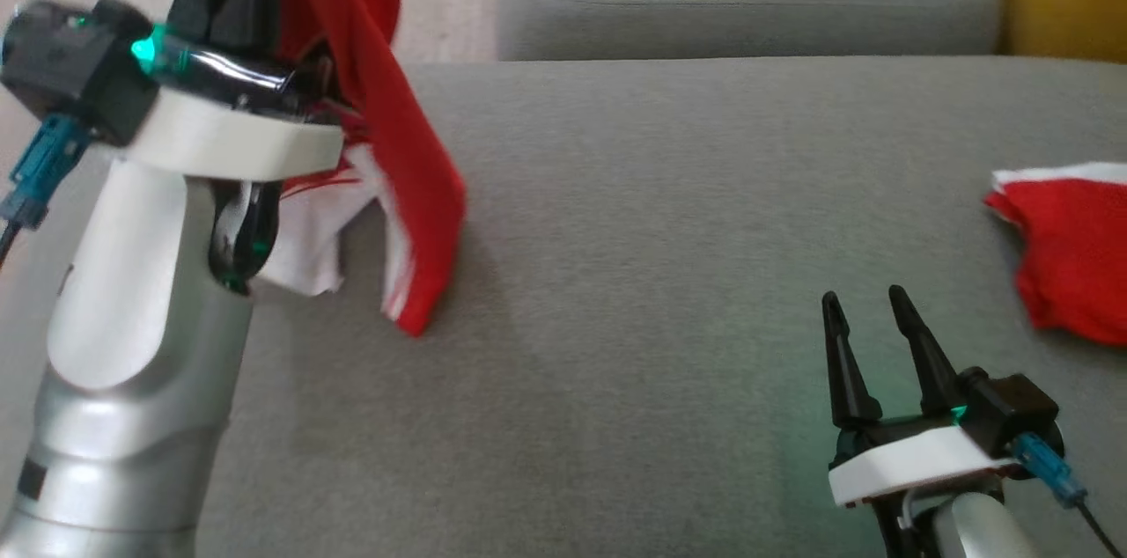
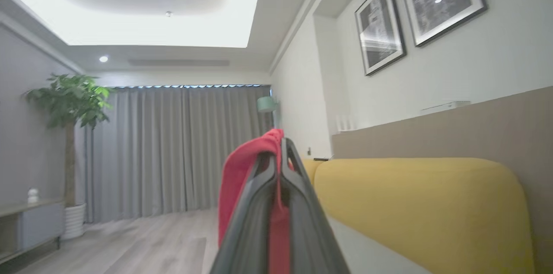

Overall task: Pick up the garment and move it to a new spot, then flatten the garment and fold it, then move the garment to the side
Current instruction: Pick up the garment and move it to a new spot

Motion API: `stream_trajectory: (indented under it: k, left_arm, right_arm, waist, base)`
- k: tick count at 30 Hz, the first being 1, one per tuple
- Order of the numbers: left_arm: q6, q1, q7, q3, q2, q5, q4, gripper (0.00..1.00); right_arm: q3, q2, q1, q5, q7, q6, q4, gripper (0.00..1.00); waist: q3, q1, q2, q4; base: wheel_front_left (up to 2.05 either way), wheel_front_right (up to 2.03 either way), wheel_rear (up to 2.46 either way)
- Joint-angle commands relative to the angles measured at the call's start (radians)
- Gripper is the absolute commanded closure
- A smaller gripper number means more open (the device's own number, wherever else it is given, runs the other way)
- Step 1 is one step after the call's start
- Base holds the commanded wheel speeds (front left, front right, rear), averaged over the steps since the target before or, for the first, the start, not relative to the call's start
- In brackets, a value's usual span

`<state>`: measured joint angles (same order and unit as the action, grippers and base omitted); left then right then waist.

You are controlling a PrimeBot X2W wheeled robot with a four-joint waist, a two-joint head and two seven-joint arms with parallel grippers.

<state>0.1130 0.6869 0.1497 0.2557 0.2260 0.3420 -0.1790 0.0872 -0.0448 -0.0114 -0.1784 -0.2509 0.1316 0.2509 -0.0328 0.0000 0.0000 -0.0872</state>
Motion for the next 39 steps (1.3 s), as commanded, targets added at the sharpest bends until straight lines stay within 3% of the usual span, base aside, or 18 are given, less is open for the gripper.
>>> stream_trajectory:
  k: [1, 13, 23, 30, 32, 36, 38, 39]
  left_arm:
    - [-0.001, 0.076, -0.003, -0.015, 0.042, -0.020, 0.051, 1.00]
    - [0.009, 0.102, 0.042, 0.054, 0.050, -0.034, 0.117, 1.00]
    - [0.017, 0.086, 0.042, 0.245, 0.005, 0.015, 0.125, 1.00]
    - [0.017, 0.151, 0.064, 0.395, -0.028, 0.066, 0.027, 1.00]
    - [0.017, 0.192, 0.066, 0.430, -0.024, 0.072, -0.023, 0.96]
    - [0.017, 0.293, 0.066, 0.496, -0.002, 0.089, -0.139, 0.96]
    - [0.017, 0.343, 0.067, 0.537, 0.008, 0.102, -0.195, 0.90]
    - [0.017, 0.365, 0.069, 0.557, 0.011, 0.109, -0.222, 0.74]
  right_arm:
    - [0.026, -0.005, -0.036, -0.011, -0.011, -0.001, -0.033, 0.00]
    - [0.038, -0.005, -0.038, -0.012, -0.011, -0.001, -0.036, 0.00]
    - [0.068, -0.005, -0.052, -0.003, -0.011, -0.001, -0.049, 0.00]
    - [0.097, -0.005, -0.079, -0.017, -0.011, -0.001, -0.068, 0.00]
    - [0.104, -0.005, -0.089, -0.027, -0.011, -0.001, -0.076, 0.00]
    - [0.134, -0.005, -0.107, -0.052, -0.011, -0.001, -0.093, 0.00]
    - [0.153, -0.005, -0.115, -0.066, -0.011, -0.001, -0.096, 0.00]
    - [0.162, -0.005, -0.119, -0.073, -0.011, -0.001, -0.097, 0.00]
  waist:
    - [0.007, 0.0000, 0.0000, 0.048]
    - [0.027, 0.0000, 0.0000, 0.204]
    - [0.013, 0.0000, 0.0000, 0.318]
    - [-0.053, 0.0000, 0.0000, 0.381]
    - [-0.081, 0.0000, 0.0000, 0.394]
    - [-0.135, 0.0000, 0.0000, 0.423]
    - [-0.155, 0.0000, 0.0000, 0.439]
    - [-0.162, 0.0000, 0.0000, 0.446]
  base:
    - [0.00, 0.00, 0.00]
    - [0.00, 0.00, 0.00]
    - [0.00, 0.00, 0.00]
    - [0.00, 0.00, 0.00]
    - [0.00, 0.00, 0.00]
    - [0.00, 0.00, 0.00]
    - [0.00, 0.00, 0.00]
    - [0.00, 0.00, 0.00]
